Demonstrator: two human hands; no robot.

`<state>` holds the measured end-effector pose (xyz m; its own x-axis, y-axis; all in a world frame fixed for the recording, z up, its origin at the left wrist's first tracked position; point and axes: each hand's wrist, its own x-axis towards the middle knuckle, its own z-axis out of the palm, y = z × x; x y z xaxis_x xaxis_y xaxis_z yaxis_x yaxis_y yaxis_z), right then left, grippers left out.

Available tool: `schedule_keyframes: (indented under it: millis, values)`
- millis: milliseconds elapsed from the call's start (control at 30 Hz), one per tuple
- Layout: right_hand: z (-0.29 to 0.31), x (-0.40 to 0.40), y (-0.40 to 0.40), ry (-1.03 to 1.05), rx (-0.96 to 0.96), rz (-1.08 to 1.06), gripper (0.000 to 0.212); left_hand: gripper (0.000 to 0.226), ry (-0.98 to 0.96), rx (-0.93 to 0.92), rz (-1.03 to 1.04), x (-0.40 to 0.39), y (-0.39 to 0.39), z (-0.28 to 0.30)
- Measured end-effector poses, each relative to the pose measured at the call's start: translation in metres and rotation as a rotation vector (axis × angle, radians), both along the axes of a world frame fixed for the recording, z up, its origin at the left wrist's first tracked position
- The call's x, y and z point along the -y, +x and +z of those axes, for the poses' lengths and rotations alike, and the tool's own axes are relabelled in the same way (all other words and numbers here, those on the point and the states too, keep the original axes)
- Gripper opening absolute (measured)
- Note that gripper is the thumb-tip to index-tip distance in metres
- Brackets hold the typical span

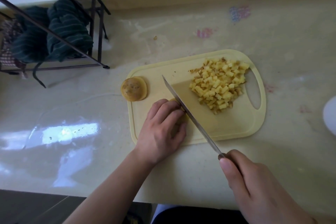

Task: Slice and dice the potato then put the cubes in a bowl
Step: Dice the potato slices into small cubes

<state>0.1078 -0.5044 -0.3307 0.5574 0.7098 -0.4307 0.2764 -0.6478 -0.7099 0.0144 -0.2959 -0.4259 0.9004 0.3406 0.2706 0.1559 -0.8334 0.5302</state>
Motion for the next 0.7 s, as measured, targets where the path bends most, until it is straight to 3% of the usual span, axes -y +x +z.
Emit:
schedule_keyframes:
  millis: [167, 367, 567, 700]
  values:
    - [0.007, 0.017, -0.004, -0.082, -0.02, -0.036, 0.066, 0.021, -0.009, 0.008, 0.002, 0.0, 0.002, 0.0]
    - [-0.008, -0.02, 0.007, -0.011, 0.055, 0.053, 0.046, 0.022, -0.007, 0.005, -0.009, 0.0, 0.002, 0.0]
    - [-0.013, -0.03, 0.0, -0.005, 0.145, 0.095, 0.044, 0.023, -0.001, -0.006, -0.006, 0.0, 0.002, 0.002]
    - [-0.01, -0.027, -0.002, 0.03, 0.082, 0.041, 0.042, 0.02, -0.021, 0.003, 0.002, -0.001, 0.0, 0.002]
